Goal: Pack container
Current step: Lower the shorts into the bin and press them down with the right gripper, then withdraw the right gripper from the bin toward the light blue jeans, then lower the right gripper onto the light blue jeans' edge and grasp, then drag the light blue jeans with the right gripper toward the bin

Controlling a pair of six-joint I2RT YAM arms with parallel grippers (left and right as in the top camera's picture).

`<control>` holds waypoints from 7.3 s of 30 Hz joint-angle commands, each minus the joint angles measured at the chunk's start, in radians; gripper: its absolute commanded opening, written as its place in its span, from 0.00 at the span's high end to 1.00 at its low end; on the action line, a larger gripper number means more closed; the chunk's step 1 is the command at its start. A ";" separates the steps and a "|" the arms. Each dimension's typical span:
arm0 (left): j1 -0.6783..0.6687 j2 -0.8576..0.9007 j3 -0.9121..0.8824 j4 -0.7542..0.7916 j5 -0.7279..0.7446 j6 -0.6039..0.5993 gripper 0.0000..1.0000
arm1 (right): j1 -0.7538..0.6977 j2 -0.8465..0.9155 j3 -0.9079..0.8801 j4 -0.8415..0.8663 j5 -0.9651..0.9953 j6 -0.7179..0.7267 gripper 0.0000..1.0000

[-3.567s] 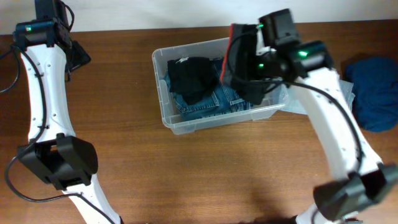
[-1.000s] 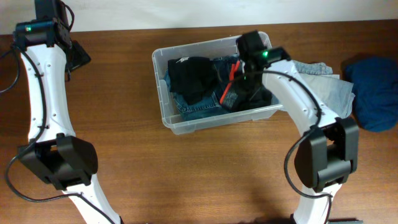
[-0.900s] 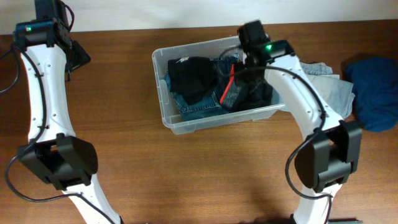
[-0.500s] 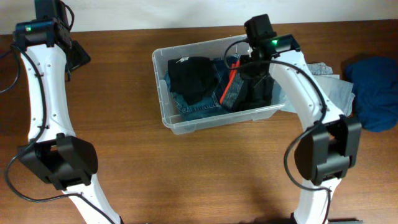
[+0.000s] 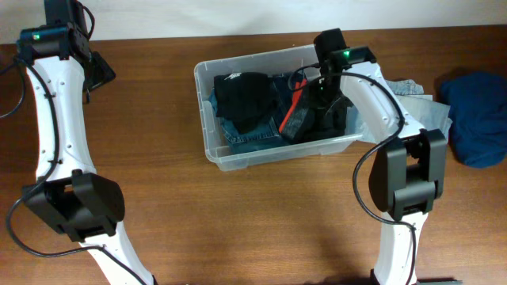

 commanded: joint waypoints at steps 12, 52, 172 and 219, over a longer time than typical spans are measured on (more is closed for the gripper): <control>0.002 0.003 0.001 0.000 -0.006 0.000 0.01 | 0.128 -0.224 0.037 -0.204 -0.081 -0.022 0.71; 0.002 0.003 0.001 0.000 -0.006 0.000 0.01 | 0.173 -0.222 -0.014 -0.186 -0.240 -0.019 0.94; 0.002 0.003 0.001 0.000 -0.006 0.000 0.01 | -0.897 -0.348 -0.449 0.097 -0.507 0.256 0.01; 0.002 0.003 0.001 0.000 -0.006 0.000 0.01 | -0.642 -0.237 -1.046 1.125 -0.451 0.766 0.73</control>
